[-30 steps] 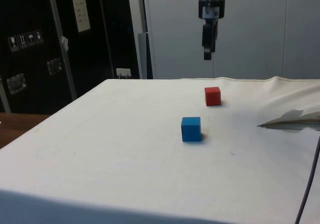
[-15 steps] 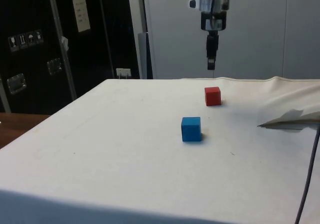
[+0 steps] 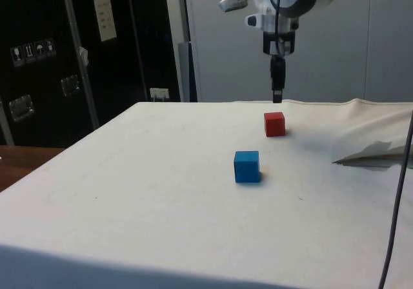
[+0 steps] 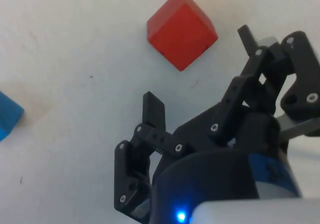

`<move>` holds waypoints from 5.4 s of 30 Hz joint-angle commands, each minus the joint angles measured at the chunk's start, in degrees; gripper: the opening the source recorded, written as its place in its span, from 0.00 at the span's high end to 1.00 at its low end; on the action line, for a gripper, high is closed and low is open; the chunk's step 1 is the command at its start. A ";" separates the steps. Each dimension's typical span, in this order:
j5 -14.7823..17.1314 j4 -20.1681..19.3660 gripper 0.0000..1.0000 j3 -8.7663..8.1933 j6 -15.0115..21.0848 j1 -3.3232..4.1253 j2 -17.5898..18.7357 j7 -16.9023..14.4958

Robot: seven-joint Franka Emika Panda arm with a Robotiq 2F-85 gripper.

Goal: Stack the two cubes.

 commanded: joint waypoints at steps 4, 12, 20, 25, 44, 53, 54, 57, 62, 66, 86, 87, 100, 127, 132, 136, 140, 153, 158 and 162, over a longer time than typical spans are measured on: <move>2.12 -0.46 0.00 0.00 2.29 0.06 1.09 -3.09; 4.30 -0.46 0.00 0.29 5.90 -0.23 4.58 -6.65; 6.07 -0.86 0.00 1.32 7.96 -0.34 6.47 -7.28; 6.88 -0.92 0.00 1.89 7.85 -0.23 6.82 -7.16; 10.66 -0.46 0.00 3.84 9.11 -0.80 9.85 -8.14; 11.86 0.34 0.00 4.81 7.96 -1.15 10.31 -8.54; 9.74 0.80 0.00 2.75 8.71 0.17 12.26 -6.76; 13.06 0.86 0.00 4.93 6.93 -1.15 10.37 -9.45; 12.83 1.89 0.00 3.04 6.47 0.17 12.26 -9.34; 17.13 2.58 0.00 4.53 3.72 -1.03 10.89 -13.52; 24.41 5.79 0.00 5.67 2.81 -0.92 15.76 -19.14; 24.41 5.79 0.03 5.67 2.81 -0.92 15.81 -19.14; 24.52 5.73 0.99 5.61 2.81 -0.92 15.87 -19.14; 21.94 6.13 0.99 3.44 -2.52 0.29 10.26 -17.02; 21.60 6.07 0.99 3.38 -3.32 0.40 8.77 -16.21; 21.20 6.02 0.99 3.44 -4.07 0.52 7.45 -15.30; 20.68 5.96 0.99 3.67 -4.76 0.74 6.25 -14.15; 16.50 6.19 0.99 5.10 -7.56 1.20 3.09 -8.19; 14.27 6.25 0.99 5.96 -8.65 1.43 2.06 -5.21; 12.78 6.36 0.99 6.70 -9.34 1.60 1.55 -3.04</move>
